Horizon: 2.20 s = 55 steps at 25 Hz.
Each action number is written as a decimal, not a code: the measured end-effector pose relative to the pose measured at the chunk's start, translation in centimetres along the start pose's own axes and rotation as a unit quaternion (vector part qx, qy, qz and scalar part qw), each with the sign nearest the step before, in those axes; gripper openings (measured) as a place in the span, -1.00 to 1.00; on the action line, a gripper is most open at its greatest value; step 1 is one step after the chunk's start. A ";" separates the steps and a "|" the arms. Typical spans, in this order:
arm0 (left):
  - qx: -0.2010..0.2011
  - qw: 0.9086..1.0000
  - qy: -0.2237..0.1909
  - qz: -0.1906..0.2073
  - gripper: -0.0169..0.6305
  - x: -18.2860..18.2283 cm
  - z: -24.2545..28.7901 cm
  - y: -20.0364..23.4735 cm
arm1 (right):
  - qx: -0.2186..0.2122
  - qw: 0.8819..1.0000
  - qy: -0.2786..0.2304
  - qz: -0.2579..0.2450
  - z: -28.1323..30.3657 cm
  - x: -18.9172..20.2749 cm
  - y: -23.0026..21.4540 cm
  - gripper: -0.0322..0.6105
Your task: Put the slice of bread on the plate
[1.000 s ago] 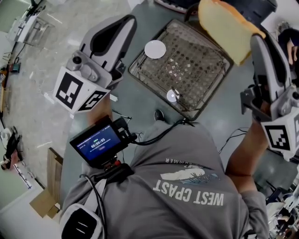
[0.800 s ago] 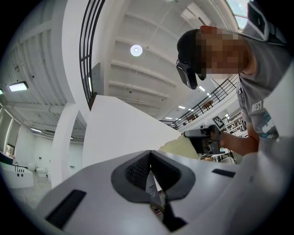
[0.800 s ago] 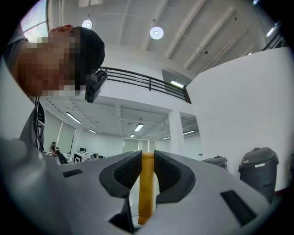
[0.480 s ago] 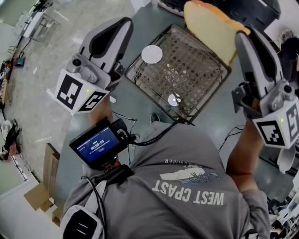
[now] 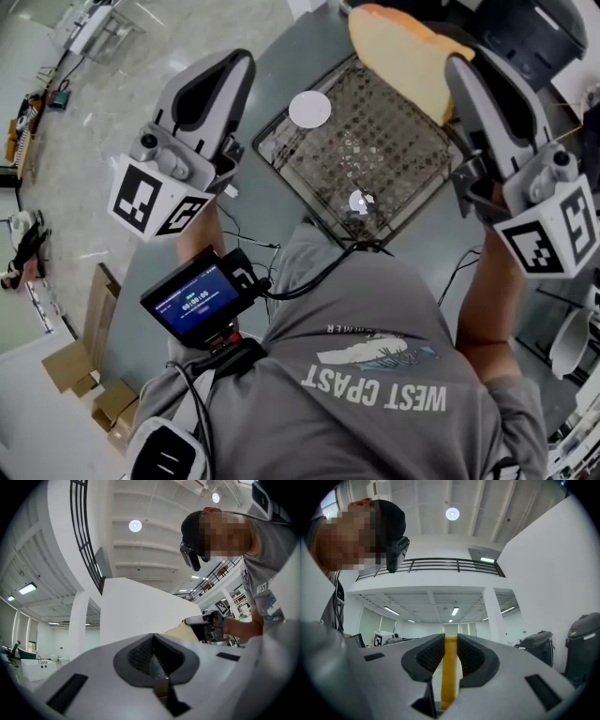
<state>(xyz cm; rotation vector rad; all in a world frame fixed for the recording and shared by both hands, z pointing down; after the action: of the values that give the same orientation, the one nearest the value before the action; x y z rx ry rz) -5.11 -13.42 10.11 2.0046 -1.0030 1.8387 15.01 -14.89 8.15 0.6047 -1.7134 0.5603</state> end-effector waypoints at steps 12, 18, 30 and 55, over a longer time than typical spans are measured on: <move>-0.005 1.000 0.016 -0.018 -0.92 5.0 0.3 2.1 | 0.007 0.998 0.050 0.030 3.8 6.4 -2.3 -0.65; -0.007 0.998 0.024 -0.055 -0.92 9.3 0.0 7.3 | 0.004 0.994 0.089 0.059 10.4 11.5 -3.7 -0.65; -0.021 0.994 0.039 -0.097 -0.92 12.6 -1.1 7.8 | -0.001 0.980 0.161 0.114 14.6 20.0 -5.5 -0.65; -0.046 0.985 0.048 -0.162 -0.92 21.0 -5.3 11.9 | 0.011 0.931 0.305 0.202 21.4 39.8 -6.4 -0.65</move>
<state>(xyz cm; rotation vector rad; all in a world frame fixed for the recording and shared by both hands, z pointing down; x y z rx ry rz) -17.26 -25.69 27.78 1.8758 -0.6748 1.6647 -3.93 -37.64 42.87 0.0581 -1.2303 0.9486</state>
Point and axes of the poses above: the fingertips, and each gripper's own axes: z forward along the fingers, y to its left, x out of its underside, the point moved 2 cm from there along -z, backward along the fingers, and after that the axes turned 8 degrees about x, right-handed, at the moved point
